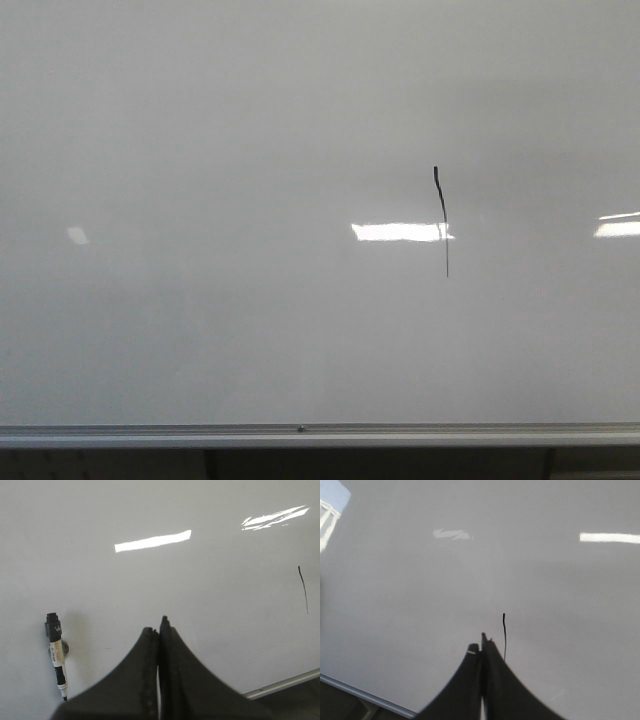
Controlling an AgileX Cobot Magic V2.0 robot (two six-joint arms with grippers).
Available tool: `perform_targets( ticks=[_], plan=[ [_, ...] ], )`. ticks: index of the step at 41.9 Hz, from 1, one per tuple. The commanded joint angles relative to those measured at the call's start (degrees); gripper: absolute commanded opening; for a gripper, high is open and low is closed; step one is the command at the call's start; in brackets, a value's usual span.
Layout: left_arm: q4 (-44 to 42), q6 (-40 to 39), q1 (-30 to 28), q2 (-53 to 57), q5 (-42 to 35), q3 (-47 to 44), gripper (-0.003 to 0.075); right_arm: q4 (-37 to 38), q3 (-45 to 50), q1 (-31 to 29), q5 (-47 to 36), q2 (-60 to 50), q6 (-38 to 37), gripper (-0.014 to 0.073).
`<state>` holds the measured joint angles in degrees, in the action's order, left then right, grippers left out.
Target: Write number 1 on whiteboard
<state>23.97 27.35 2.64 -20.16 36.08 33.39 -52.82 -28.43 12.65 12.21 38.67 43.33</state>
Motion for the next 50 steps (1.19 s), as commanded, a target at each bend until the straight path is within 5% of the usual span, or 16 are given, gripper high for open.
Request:
perform_targets(
  ticks=[1, 14, 20, 24, 32, 50],
  plan=[
    [1.7, -0.4, 0.5, -0.4, -3.8, 1.4, -0.0020, -0.9, -1.6, 0.0, -2.3, -0.3, 0.3, -0.0060],
    [2.7, -2.4, 0.5, 0.2, -5.5, 0.7, -0.0020, -0.9, -1.6, 0.0, -2.3, -0.3, 0.3, -0.0060],
    [-13.5, -23.0, 0.5, 4.8, -9.4, -3.2, -0.0020, -0.9, -1.6, 0.0, -2.3, -0.3, 0.3, -0.0060],
    [-21.1, -29.9, 0.5, 9.1, -11.7, -7.1, -0.0020, -0.9, -1.6, 0.0, -2.3, -0.3, 0.3, -0.0060],
    [-26.3, -30.6, -2.2, 19.3, -24.4, -20.6, -0.0020, -0.9, -1.6, 0.0, -2.3, -0.3, 0.3, -0.0060],
    [-26.1, -30.6, -4.2, 21.5, -31.3, -35.1, -0.0020, -0.9, -1.6, 0.0, -2.2, -0.3, 0.3, -0.0060]
  ],
)
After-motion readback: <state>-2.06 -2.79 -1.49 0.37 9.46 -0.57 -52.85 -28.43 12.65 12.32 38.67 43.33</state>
